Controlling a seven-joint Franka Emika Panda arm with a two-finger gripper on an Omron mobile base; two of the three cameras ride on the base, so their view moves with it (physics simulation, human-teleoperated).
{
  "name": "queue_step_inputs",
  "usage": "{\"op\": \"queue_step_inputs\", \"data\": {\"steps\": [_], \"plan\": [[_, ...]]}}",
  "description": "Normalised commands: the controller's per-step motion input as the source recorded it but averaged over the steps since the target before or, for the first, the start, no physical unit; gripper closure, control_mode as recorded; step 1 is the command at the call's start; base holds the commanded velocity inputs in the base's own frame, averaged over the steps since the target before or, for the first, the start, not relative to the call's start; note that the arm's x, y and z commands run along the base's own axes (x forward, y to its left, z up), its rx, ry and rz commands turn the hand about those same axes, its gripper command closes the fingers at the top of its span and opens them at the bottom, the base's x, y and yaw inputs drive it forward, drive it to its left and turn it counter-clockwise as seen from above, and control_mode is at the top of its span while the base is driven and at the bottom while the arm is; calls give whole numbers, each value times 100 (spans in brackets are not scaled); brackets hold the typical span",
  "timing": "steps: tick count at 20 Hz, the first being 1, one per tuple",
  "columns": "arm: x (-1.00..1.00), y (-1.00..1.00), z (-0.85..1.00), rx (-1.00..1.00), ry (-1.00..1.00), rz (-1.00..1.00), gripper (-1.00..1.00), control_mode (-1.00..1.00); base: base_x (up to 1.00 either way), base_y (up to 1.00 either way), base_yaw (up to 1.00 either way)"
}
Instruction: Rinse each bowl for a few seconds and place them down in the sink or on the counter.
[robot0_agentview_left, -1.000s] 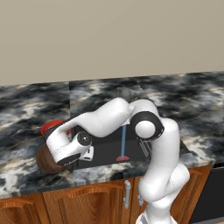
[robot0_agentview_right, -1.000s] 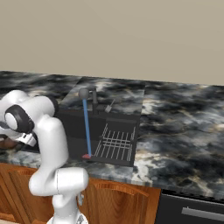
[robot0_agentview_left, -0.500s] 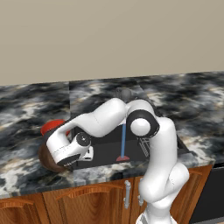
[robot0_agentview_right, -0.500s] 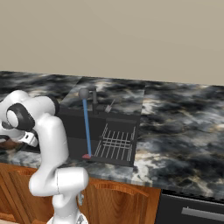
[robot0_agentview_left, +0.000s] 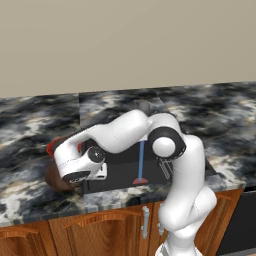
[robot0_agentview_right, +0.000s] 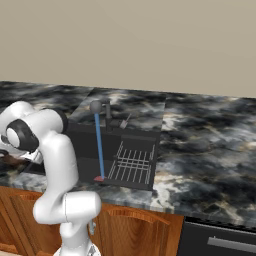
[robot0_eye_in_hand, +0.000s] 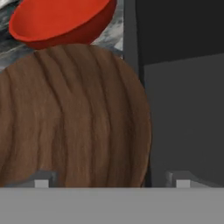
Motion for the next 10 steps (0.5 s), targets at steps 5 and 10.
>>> {"op": "queue_step_inputs", "data": {"steps": [5,10], "plan": [[0,15,47,-12,-3,-4,-100,-100,0,0,0],[0,6,50,-12,-4,-4,-100,-100,0,0,0]]}}
